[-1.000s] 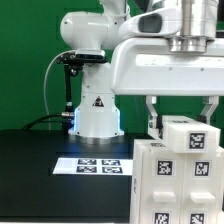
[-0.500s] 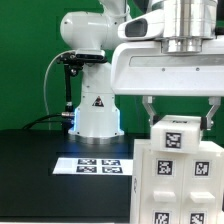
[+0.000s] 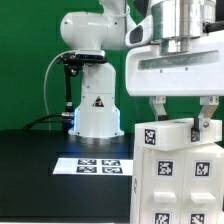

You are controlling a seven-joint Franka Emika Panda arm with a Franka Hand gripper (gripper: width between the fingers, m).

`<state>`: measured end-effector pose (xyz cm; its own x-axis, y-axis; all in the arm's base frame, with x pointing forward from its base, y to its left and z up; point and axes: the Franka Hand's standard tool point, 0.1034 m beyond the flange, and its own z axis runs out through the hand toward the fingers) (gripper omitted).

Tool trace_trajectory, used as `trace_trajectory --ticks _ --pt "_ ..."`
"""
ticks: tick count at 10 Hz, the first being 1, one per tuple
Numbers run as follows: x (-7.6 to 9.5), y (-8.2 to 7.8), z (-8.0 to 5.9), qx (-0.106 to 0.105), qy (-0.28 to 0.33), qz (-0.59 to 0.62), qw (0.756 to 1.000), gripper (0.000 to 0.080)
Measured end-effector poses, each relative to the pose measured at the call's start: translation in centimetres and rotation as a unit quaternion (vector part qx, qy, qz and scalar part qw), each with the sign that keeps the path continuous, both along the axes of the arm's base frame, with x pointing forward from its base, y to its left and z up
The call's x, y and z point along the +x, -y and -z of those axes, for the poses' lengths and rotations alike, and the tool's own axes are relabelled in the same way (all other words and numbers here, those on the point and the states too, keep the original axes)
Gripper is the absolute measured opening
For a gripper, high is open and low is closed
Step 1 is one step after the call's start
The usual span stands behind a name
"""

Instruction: Assemble cabinet

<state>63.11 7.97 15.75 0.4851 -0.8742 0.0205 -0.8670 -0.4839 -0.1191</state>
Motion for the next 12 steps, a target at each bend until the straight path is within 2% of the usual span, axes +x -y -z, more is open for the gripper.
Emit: trace_trajectory --ticks 1,2,3,4,6,9,10,11,12 --pt "0.00 -0.04 0.01 0.004 -0.001 0.027 1.000 0.0553" --pt "-0.07 -0.04 0.05 0.020 -0.005 0.099 0.995 0.0553" --pt "-0.11 -0.09 0.05 0.036 -0.010 0.176 0.984 0.0553" --pt "-0.16 -0.25 0.07 0.043 -0.014 0.233 0.972 0.0553" --pt "0.19 -0.79 -0.09 0.070 -0.005 0.397 0.915 0.0553" --pt "0.25 -0.88 -0.16 0.087 -0.008 0.436 0.896 0.0553" --pt "0.26 -0.85 -0.18 0.085 -0.006 0.419 0.904 0.0553" --pt "0.25 -0.89 -0.15 0.082 -0.005 0.397 0.914 0.0617" --pt "0.37 -0.97 -0.53 0.076 0.001 0.329 0.941 0.0639"
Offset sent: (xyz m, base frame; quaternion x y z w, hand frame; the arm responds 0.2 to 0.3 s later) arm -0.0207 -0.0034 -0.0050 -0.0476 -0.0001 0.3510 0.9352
